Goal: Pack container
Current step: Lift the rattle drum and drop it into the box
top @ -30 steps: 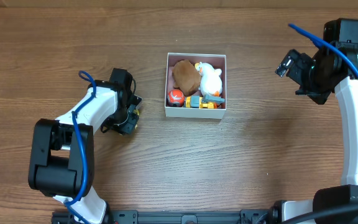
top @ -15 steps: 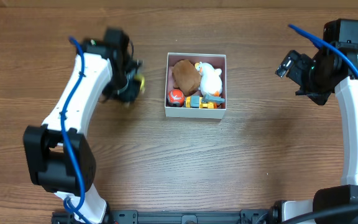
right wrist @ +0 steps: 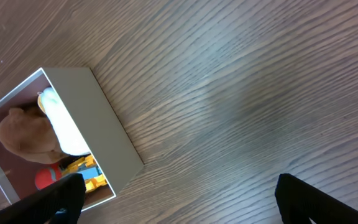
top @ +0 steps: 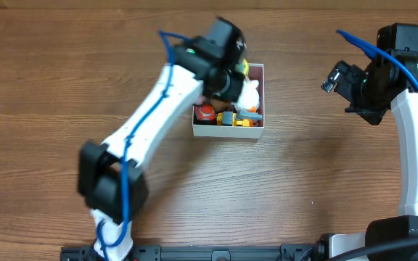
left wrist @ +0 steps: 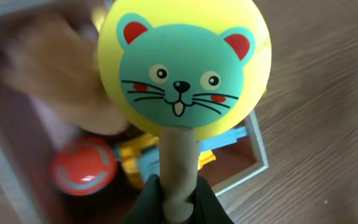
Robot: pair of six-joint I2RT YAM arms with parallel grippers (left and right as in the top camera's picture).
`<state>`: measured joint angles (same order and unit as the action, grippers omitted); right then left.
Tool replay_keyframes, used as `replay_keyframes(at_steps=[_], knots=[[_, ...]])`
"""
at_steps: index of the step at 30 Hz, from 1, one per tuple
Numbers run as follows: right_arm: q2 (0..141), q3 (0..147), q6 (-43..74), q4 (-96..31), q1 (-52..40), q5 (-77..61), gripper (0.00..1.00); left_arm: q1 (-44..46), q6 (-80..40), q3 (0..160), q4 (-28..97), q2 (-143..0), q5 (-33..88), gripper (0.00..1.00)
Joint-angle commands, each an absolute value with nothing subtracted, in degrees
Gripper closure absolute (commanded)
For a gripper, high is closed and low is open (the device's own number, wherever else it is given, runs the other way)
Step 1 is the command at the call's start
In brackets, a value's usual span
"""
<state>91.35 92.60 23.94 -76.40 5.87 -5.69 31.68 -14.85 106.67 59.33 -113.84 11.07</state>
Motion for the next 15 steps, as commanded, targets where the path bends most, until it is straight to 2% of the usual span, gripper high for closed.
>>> replay_keyframes(at_steps=[1, 4, 8, 9, 11, 12, 15], knots=[[90.76, 93.76, 23.77, -76.66, 5.8, -5.23, 0.0, 33.41, -21.1, 107.31, 61.82, -119.52, 9.87, 0.91], [90.76, 93.76, 23.77, -76.55, 5.82, -5.23, 0.0, 33.41, -21.02, 107.31, 62.98, -120.4, 9.45, 0.87], [90.76, 93.76, 23.75, -76.4, 5.8, -5.21, 0.0, 33.36, -20.58, 107.31, 64.73, -120.31, 6.9, 0.64], [90.76, 93.76, 23.75, -76.4, 5.8, -5.21, 0.0, 33.36, -20.49, 107.31, 65.58, -120.31, 6.96, 0.49], [90.76, 93.76, 23.77, -76.29, 5.82, -5.21, 0.0, 33.36, -18.28, 107.5, 67.37, -120.29, 7.09, 0.29], [90.76, 93.76, 23.77, -76.2, 5.8, -5.21, 0.0, 33.34, -17.3, 107.66, 68.1, -120.2, 7.09, 0.0], [90.76, 93.76, 23.77, -76.2, 5.8, -5.21, 0.0, 33.34, -14.0, 110.52, 71.75, -120.07, 7.07, 0.0]])
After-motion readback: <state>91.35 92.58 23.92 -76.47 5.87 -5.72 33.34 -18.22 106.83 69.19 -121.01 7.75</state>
